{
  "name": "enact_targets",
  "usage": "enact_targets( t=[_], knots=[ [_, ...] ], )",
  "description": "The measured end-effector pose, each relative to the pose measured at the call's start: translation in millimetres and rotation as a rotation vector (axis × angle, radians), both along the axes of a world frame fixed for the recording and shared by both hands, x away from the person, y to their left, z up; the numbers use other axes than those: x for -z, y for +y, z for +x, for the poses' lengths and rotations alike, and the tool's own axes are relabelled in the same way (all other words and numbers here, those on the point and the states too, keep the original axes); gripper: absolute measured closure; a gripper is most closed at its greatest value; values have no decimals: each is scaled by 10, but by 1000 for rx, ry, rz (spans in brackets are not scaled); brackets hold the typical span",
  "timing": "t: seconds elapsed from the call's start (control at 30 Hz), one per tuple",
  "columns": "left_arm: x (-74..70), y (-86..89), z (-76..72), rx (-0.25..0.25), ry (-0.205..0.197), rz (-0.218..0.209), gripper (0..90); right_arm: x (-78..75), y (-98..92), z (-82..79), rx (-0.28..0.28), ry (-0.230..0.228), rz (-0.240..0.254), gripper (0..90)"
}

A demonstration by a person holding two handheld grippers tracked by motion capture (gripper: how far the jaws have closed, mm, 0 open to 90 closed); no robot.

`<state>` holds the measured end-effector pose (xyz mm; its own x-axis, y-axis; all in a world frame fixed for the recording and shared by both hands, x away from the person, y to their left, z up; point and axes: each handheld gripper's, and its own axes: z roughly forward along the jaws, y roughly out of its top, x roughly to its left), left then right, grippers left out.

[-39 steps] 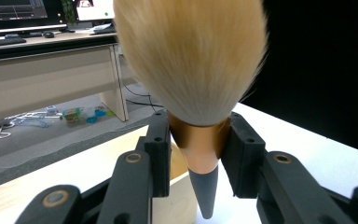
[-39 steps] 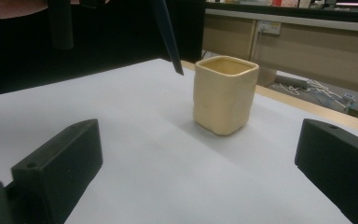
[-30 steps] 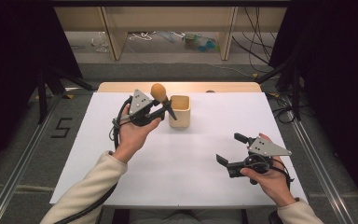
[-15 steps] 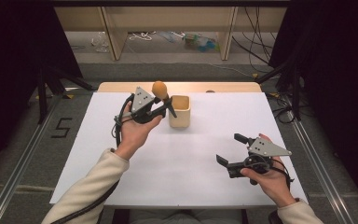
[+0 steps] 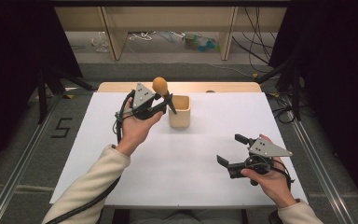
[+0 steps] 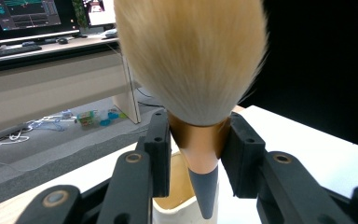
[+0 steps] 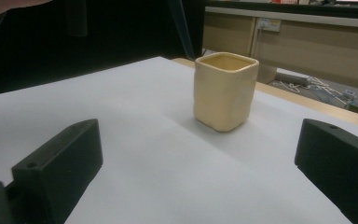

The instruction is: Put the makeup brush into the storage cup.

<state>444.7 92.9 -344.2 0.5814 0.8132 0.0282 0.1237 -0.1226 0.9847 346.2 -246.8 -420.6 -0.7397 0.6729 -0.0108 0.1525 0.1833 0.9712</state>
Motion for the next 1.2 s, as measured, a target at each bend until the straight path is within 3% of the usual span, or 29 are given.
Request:
enact_targets(
  t=[0.07,0.1,0.2,0.23,0.3,1.2],
  knots=[
    [-18,8,37,15,-36,25,657,0,-1,1,-4,-2,1,17],
    [-18,1,27,9,-17,16,657,2,0,3,-7,-5,6,17],
    [-30,-9,41,5,-19,13,657,4,2,1,-8,-6,11,17],
    [-34,-12,45,5,-18,15,657,5,10,-16,-11,24,20,17],
    [-42,-18,56,8,-22,17,657,4,-1,-2,-6,-4,5,17],
    [-89,-64,125,5,-30,23,657,5,-16,-13,-1,2,2,17]
  ],
)
